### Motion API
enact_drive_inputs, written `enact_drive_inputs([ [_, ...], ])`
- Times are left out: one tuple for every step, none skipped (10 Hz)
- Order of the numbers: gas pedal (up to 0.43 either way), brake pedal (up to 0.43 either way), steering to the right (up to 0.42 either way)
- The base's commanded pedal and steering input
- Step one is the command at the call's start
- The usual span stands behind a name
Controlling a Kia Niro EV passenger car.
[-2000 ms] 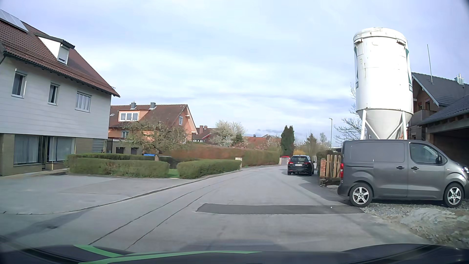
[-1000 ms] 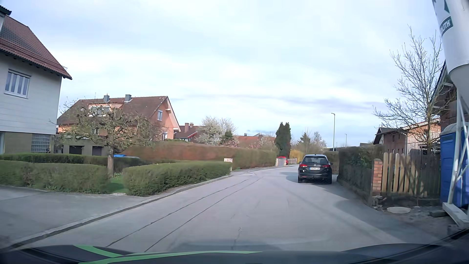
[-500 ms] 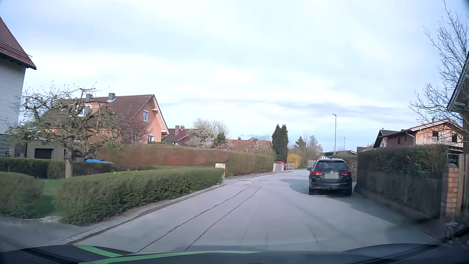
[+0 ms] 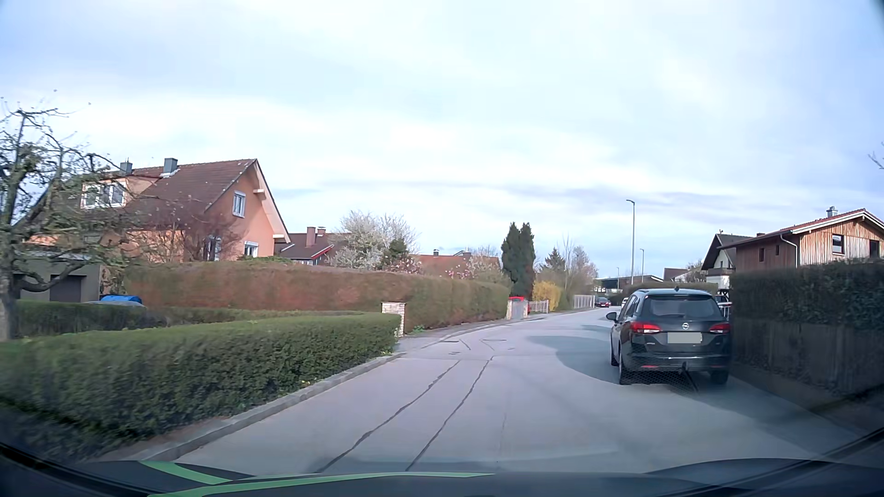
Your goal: Follow the waypoints while adhering to traffic rules and regulations
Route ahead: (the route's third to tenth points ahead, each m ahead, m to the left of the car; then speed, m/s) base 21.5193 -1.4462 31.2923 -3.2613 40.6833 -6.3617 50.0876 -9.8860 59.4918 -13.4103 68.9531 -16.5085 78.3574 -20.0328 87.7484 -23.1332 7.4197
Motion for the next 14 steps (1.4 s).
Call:
enact_drive_inputs([
  [0.079, 0.000, 0.047],
  [0.079, 0.000, 0.053],
  [0.079, 0.000, 0.056],
  [0.059, 0.000, 0.058],
  [0.059, 0.000, 0.059],
  [0.059, 0.000, 0.060],
  [0.059, 0.000, 0.063],
  [0.059, 0.000, 0.065],
  [0.059, 0.000, 0.066],
  [0.059, 0.000, 0.067],
  [0.059, 0.000, 0.069],
  [0.059, 0.000, 0.070],
  [0.059, 0.000, 0.070],
  [0.059, 0.000, 0.070],
])
